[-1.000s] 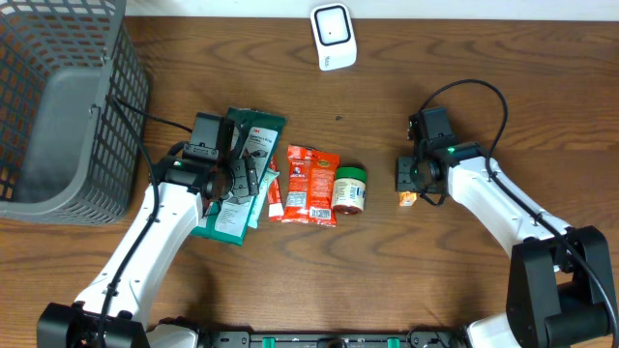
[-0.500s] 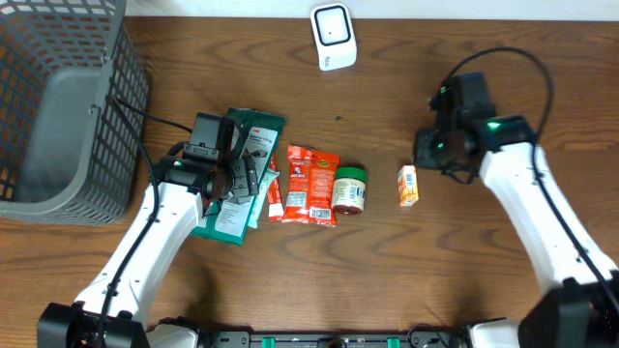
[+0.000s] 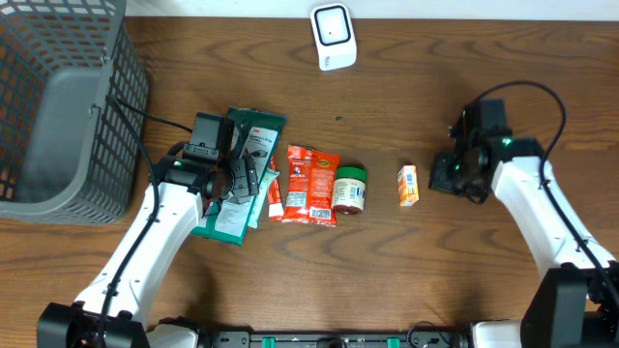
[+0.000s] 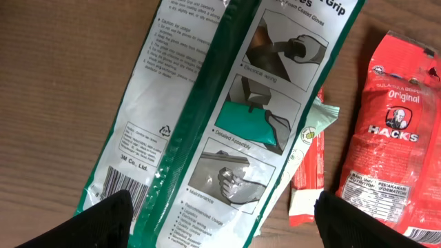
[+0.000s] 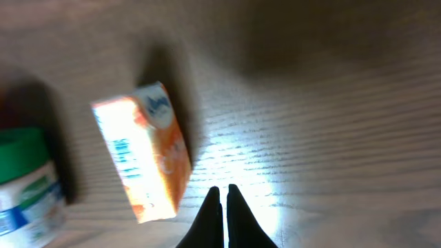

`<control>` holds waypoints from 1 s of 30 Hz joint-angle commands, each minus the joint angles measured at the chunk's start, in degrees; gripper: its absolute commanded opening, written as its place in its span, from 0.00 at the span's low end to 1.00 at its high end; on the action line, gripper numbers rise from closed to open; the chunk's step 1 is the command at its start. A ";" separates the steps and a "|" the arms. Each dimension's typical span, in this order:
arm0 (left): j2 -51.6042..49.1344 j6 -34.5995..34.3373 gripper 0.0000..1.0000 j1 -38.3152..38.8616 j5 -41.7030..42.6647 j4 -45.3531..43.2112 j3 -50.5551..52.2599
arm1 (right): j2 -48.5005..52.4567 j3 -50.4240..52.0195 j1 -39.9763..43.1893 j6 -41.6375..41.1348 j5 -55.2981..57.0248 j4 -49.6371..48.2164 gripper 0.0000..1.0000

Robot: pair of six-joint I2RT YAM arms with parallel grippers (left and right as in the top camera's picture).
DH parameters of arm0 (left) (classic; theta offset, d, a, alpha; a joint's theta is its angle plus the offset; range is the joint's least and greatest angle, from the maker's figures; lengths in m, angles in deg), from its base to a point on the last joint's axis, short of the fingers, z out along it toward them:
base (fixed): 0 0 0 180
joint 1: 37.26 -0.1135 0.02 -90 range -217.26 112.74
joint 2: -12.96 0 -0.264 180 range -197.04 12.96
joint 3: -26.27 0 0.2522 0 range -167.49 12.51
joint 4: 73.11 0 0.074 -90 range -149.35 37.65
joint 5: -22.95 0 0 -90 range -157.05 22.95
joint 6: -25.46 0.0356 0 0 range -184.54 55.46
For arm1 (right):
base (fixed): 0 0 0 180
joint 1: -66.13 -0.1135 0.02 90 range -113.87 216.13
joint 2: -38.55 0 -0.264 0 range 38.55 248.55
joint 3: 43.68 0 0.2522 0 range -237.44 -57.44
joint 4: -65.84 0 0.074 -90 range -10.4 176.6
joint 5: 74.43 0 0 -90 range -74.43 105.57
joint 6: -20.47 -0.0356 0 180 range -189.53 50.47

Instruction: Scan the item barcode

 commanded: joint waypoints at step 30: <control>-0.22 0.11 0.85 -0.04 -0.31 0.04 0.57 | 0.66 9.68 -0.61 -0.72 -17.00 -16.15 0.01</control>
